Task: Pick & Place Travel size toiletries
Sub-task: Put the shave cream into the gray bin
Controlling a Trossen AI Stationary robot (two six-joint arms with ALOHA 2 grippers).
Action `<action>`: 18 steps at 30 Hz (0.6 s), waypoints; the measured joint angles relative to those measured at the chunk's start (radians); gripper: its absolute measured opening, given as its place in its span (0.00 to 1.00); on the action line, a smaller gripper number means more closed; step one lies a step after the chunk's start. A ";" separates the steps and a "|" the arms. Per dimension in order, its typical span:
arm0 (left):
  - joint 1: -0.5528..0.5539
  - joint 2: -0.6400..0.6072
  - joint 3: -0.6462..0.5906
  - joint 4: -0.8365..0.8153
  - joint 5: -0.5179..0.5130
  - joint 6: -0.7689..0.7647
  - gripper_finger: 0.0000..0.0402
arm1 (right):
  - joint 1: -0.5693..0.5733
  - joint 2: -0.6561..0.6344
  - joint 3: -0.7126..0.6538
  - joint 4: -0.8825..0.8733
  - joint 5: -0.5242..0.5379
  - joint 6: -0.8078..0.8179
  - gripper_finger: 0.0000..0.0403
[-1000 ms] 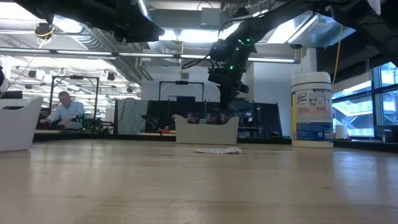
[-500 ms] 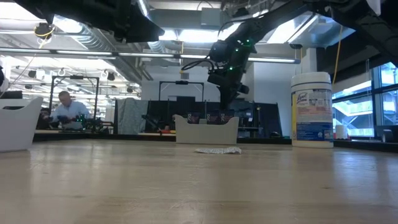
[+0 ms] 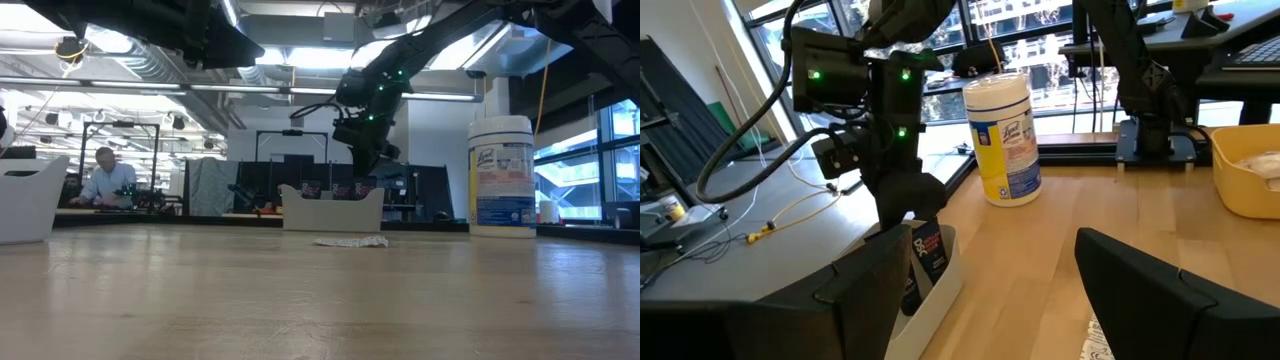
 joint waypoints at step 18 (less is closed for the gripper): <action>0.000 0.000 0.000 0.000 0.000 0.000 0.70 | -0.001 0.008 -0.006 -0.002 -0.004 0.008 0.18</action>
